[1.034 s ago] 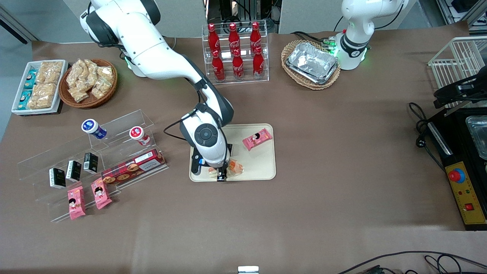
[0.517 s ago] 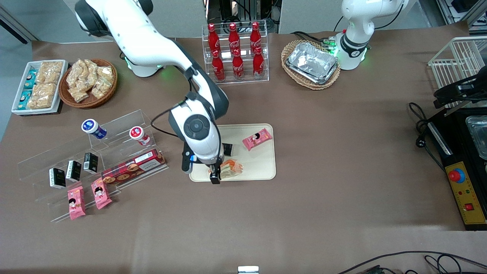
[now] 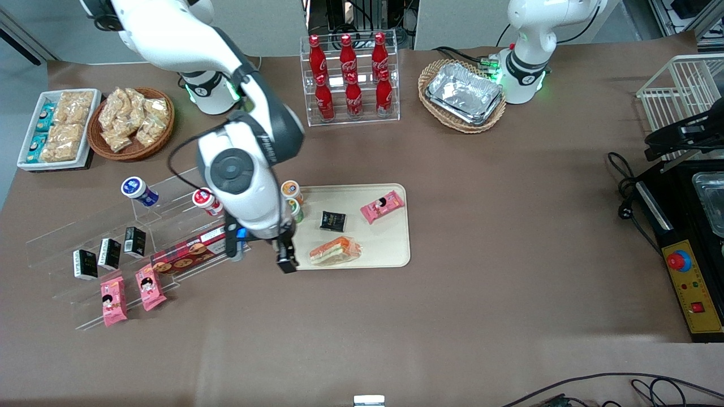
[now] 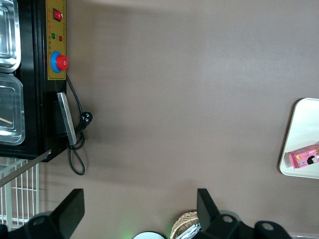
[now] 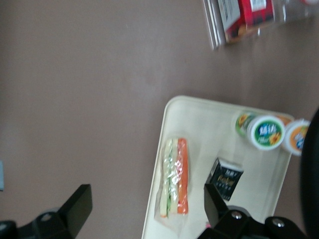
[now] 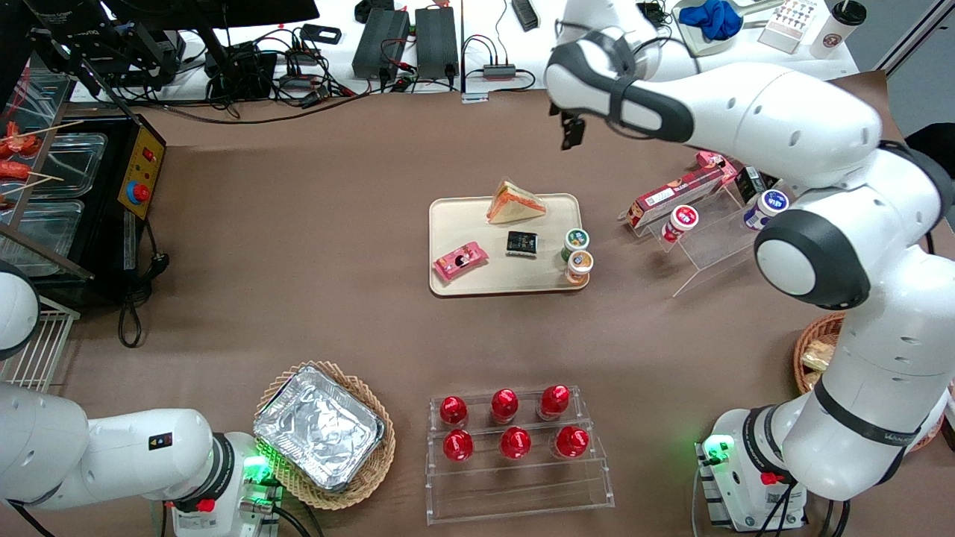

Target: Place sandwich on tray

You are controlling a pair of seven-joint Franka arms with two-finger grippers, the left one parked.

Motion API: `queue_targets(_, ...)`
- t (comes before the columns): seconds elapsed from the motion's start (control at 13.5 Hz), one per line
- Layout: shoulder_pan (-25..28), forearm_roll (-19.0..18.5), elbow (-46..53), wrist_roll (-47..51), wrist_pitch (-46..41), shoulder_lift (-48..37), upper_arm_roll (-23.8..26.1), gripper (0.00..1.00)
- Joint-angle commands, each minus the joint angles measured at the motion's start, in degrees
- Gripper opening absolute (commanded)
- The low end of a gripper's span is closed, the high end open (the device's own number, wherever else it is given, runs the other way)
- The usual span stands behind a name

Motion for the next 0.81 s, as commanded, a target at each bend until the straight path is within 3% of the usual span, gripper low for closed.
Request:
queue_targets(0.0,-6.8,0.15,-1.33,-12.33,-4.2,-4.44,1.62,1.0)
queue_targets(0.22,-19.81,2.08,-1.16,-31.8,-9.29,-5.42,10.32,1.0)
queue_targets(0.44,-24.13,2.08,-1.07,-59.22,-15.54,-7.08,9.9,1.0)
queue_targets(0.74,-32.3,1.73,-1.34,-82.53,-18.89,-9.72,9.72,1.0)
